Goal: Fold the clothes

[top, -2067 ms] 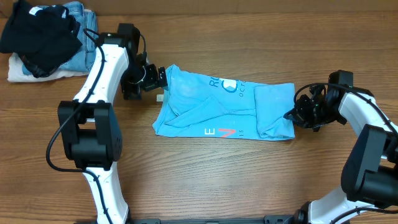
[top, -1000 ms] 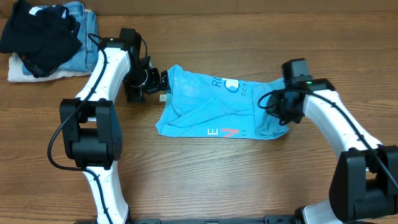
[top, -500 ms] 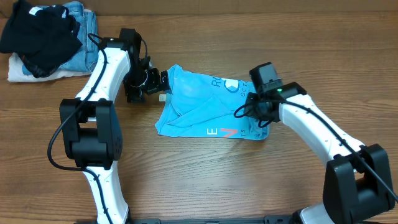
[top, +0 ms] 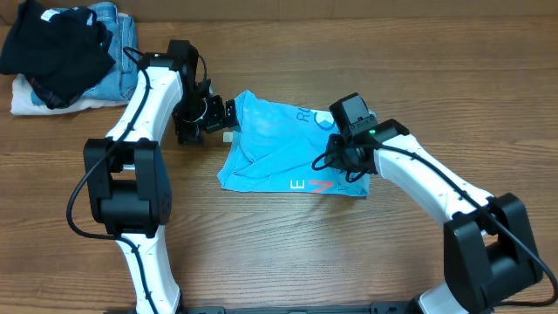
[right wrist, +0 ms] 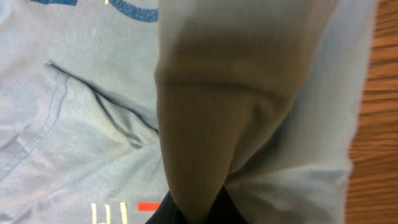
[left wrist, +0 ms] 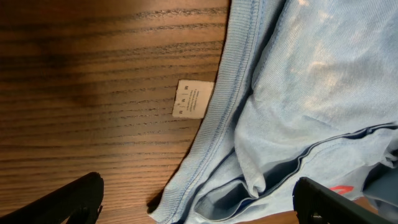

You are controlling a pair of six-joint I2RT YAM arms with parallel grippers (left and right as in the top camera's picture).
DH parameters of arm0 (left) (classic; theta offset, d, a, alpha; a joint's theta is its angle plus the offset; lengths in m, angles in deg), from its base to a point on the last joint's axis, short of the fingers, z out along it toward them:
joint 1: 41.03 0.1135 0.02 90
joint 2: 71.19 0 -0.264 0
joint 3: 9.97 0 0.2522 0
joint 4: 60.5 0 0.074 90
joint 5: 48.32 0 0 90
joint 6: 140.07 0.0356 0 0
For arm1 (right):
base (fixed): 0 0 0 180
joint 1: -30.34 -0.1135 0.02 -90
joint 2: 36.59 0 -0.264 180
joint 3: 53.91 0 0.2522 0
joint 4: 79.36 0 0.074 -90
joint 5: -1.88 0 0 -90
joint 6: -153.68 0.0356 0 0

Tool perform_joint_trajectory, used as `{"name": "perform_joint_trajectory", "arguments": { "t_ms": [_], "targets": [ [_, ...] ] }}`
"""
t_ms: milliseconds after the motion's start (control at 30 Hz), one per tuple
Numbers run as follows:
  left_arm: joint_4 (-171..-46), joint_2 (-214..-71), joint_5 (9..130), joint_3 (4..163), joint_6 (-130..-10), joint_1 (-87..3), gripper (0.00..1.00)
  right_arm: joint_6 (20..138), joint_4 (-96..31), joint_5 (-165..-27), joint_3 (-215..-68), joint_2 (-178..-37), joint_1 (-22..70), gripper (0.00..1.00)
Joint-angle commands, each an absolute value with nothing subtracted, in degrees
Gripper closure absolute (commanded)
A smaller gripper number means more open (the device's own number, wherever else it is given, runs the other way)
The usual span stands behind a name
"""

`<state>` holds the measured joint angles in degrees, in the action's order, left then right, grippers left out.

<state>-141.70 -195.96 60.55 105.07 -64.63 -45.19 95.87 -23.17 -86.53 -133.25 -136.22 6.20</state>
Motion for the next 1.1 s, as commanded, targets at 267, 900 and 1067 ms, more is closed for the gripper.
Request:
{"name": "perform_joint_trajectory", "arguments": {
  "t_ms": [267,900,1067],
  "targets": [
    [-141.7,-196.5,60.4,104.1,-63.3,-45.5,0.0,96.8,-25.5,-94.8,-134.4,-138.5,3.0,0.68],
    [-141.5,-196.5,60.1,104.1,-62.9,-45.6,0.0,96.5,-18.1,-95.3,-149.3,-134.3,13.7,0.74],
    [-141.5,-196.5,60.1,104.1,-62.9,-45.6,0.0,96.5,-21.9,-95.6,-148.7,-138.9,13.5,0.96]
  ]
}}
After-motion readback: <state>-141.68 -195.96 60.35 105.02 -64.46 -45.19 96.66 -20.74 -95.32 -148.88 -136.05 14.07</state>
